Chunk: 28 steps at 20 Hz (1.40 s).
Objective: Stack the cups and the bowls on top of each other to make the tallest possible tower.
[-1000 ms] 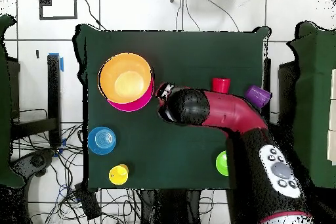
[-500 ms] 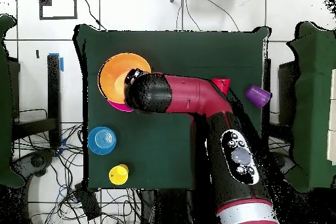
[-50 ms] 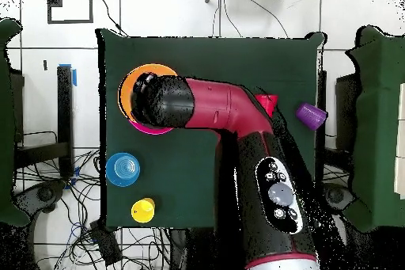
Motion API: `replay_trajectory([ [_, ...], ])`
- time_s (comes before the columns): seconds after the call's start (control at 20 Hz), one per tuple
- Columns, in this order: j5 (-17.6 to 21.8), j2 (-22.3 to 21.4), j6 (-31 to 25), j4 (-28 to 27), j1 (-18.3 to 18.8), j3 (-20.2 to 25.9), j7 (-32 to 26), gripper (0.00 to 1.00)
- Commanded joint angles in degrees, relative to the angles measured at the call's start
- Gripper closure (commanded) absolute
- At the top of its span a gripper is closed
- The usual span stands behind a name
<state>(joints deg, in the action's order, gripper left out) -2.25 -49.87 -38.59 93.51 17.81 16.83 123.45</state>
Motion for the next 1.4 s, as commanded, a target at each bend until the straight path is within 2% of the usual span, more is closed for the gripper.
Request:
replay_trajectory([
  [0.05, -3.1, -1.9, -8.0, -3.5, -2.5, -2.4, 12.0, 1.0],
  [0.25, -3.5, -0.4, -8.4, -6.5, -5.5, -4.1, 14.4, 1.0],
  [0.5, -3.9, 4.5, -4.2, -10.0, -9.4, -6.6, 16.6, 1.0],
  [1.05, -3.7, 9.2, 2.3, -10.9, -9.0, -6.9, 12.5, 1.0],
  [1.4, -2.9, 9.7, 6.7, -8.6, -8.7, -7.4, 11.1, 1.0],
])
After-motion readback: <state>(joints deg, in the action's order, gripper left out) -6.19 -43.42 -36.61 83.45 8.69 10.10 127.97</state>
